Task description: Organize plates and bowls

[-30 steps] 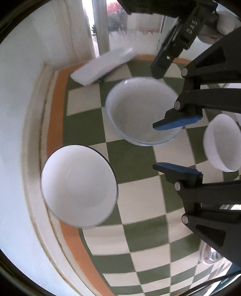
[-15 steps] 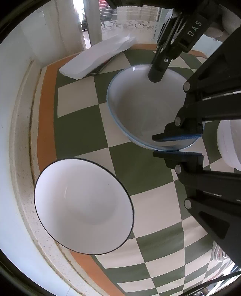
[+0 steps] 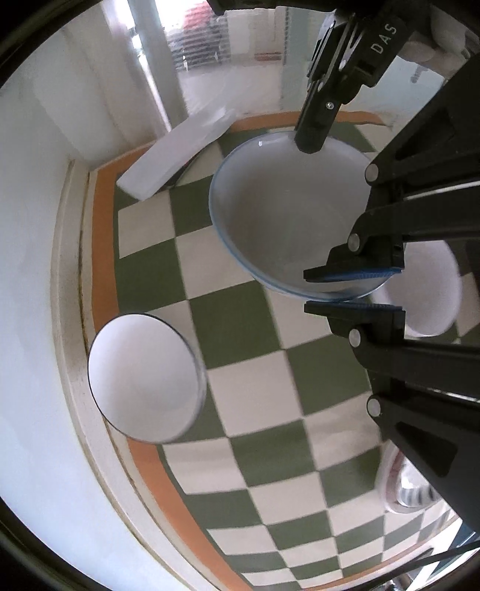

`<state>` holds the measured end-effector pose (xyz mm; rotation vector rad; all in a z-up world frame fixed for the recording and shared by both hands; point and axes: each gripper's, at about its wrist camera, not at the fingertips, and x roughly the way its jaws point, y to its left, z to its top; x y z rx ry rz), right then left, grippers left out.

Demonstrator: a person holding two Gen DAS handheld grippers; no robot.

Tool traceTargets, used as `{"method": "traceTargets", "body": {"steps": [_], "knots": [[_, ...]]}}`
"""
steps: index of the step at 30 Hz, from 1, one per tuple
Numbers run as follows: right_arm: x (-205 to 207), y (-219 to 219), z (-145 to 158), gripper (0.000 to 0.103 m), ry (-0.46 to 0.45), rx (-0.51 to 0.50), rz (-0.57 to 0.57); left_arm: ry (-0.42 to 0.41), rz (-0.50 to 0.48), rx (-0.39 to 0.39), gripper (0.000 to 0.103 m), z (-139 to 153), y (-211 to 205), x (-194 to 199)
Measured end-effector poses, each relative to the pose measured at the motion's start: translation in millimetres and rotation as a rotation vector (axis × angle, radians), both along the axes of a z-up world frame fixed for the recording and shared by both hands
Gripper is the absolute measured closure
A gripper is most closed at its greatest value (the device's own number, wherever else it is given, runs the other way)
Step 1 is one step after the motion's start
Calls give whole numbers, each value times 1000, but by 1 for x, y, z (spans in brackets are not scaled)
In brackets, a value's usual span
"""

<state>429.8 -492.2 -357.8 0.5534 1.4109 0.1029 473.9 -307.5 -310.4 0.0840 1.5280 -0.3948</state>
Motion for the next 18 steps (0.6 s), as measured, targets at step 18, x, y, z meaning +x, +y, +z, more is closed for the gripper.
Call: {"method": "traceTargets", "body": {"steps": [18], "knots": [[-96, 59, -28, 95, 109, 31, 83, 80, -9, 47, 95, -31, 38, -83]]}}
